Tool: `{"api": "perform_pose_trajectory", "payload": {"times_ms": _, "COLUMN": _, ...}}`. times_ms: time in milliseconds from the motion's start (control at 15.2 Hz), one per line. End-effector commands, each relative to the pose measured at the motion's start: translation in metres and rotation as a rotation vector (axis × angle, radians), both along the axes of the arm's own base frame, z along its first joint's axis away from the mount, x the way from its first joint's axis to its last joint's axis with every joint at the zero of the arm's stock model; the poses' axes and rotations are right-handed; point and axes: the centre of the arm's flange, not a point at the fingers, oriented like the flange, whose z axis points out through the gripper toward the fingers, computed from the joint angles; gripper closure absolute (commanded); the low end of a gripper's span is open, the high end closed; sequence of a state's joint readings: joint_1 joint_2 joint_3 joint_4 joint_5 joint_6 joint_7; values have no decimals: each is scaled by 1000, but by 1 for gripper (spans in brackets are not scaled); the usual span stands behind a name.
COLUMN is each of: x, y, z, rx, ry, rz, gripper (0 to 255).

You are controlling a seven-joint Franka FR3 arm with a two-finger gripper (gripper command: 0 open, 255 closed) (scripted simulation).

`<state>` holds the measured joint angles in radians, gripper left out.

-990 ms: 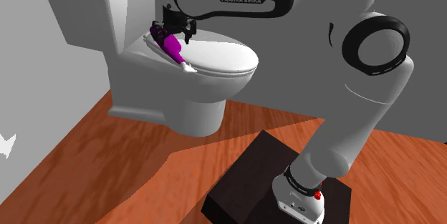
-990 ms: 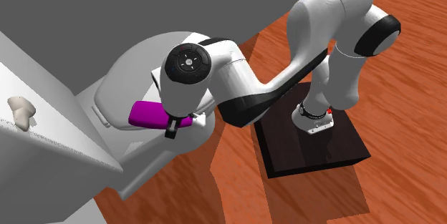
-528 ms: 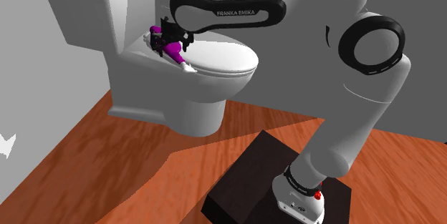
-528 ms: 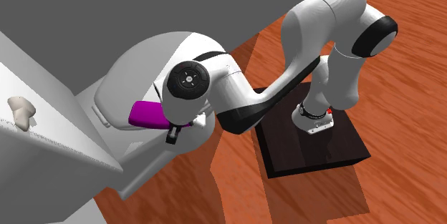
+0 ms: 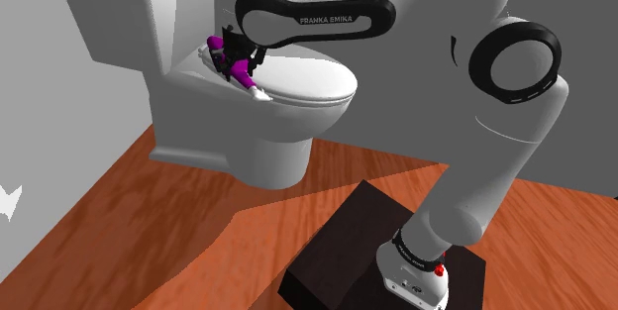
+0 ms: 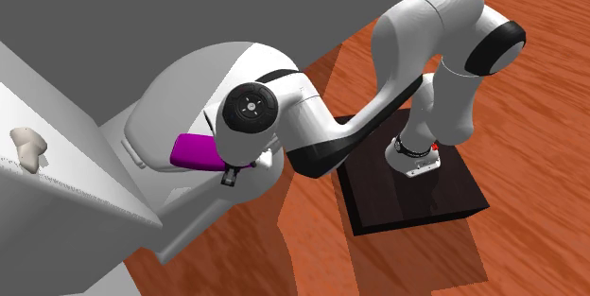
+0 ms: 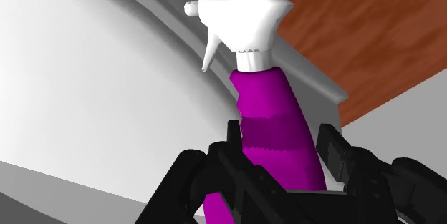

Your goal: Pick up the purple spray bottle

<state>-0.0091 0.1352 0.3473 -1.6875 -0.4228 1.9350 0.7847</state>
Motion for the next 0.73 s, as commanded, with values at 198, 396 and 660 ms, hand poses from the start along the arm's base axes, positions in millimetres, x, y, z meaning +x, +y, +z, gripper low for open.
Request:
{"api": "perform_pose_trajectory", "payload": {"times_ms": 198, "x": 1, "y": -1, "z": 5, "rx": 0, "ry": -1, "rz": -1, "gripper": 255}}
{"api": "perform_pose_trajectory", "payload": {"times_ms": 396, "x": 1, "y": -1, "z": 21, "rx": 0, "ry": -1, "rz": -1, "gripper": 255}}
{"api": "perform_pose_trajectory", "payload": {"times_ms": 660, "x": 1, "y": -1, "z": 42, "rx": 0, "ry": -1, "rz": -1, "gripper": 255}}
